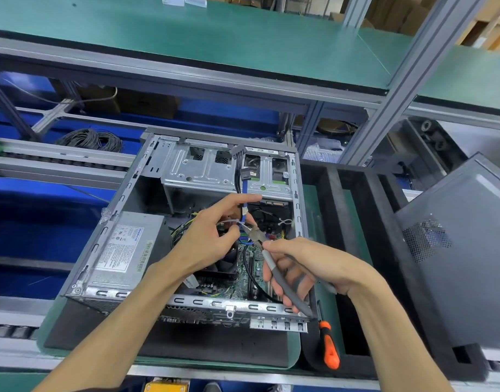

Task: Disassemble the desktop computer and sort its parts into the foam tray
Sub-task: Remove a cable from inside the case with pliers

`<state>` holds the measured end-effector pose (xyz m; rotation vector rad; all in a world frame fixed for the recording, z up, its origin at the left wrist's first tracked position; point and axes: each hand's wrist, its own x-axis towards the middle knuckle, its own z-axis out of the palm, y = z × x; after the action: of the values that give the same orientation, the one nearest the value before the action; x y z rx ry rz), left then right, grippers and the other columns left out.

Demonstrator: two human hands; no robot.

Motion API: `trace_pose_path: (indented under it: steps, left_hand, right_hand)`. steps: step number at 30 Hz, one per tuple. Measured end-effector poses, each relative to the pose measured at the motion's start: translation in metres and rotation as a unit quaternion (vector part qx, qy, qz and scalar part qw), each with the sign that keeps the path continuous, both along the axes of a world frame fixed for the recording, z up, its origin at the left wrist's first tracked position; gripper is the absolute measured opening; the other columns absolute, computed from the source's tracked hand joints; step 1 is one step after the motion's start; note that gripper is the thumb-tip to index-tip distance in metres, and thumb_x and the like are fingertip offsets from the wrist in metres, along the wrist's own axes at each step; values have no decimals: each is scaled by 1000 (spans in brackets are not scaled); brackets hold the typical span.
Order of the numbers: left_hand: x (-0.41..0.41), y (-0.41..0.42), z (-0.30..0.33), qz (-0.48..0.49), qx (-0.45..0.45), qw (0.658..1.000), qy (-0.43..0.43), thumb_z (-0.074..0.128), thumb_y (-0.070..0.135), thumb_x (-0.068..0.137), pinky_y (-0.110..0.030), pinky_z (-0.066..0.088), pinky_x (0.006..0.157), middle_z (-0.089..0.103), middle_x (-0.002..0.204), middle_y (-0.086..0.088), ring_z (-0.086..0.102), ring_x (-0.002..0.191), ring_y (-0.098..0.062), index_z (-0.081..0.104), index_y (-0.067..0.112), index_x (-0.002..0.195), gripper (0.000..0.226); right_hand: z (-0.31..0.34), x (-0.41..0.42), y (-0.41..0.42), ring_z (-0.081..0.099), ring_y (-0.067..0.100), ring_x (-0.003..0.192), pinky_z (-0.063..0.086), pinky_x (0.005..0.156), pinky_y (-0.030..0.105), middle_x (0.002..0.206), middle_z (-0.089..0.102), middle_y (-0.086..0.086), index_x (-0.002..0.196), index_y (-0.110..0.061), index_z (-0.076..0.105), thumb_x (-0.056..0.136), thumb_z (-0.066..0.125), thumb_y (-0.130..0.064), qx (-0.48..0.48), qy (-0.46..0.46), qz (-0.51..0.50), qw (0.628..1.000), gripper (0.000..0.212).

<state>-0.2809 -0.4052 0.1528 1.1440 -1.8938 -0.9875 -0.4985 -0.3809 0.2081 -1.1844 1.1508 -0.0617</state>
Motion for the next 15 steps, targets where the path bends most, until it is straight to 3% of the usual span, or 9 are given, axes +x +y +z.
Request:
trace_pose_path:
  steps: [2, 6, 8, 11, 15]
  left_hand:
    - [0, 1, 0, 5, 1, 1000, 1, 46, 7, 88, -52, 52, 86, 71, 108, 10, 64, 99, -22, 44, 38, 143, 64]
    - [-1, 0, 0, 10, 3, 1000, 2, 47, 4, 88, -50, 51, 92, 71, 107, 10, 62, 110, -21, 45, 38, 143, 65]
    - [-1, 0, 0, 9, -1, 1000, 7, 47, 6, 88, -53, 52, 87, 71, 107, 10, 65, 100, -23, 45, 39, 143, 63]
    - [0, -1, -1, 13, 0, 1000, 15, 47, 10, 89, -55, 54, 77, 71, 109, 10, 65, 86, -41, 44, 39, 143, 62]
    - [-2, 0, -1, 16, -1, 1000, 12, 48, 10, 88, -49, 51, 89, 71, 108, 11, 65, 99, -21, 46, 41, 142, 62]
  right_hand:
    - [0, 0, 0, 67, 30, 66, 60, 65, 41, 76, 66, 13, 87, -9, 69, 99, 46, -57, 0, 0, 0, 1000, 54]
    - [0, 0, -1, 69, 30, 68, 59, 64, 38, 79, 69, 12, 91, -10, 70, 98, 44, -58, 0, 5, 6, 1000, 56]
    - [-1, -1, -2, 70, 31, 71, 61, 64, 39, 80, 70, 12, 93, -10, 71, 99, 43, -58, 2, 3, 9, 1000, 56]
    - [-2, -2, -2, 71, 33, 75, 62, 61, 37, 83, 72, 14, 94, -9, 73, 98, 44, -59, 6, -6, 3, 1000, 57]
    - [-3, -3, -3, 72, 34, 76, 63, 65, 41, 83, 72, 15, 96, -8, 72, 98, 45, -59, 13, -11, 5, 1000, 58]
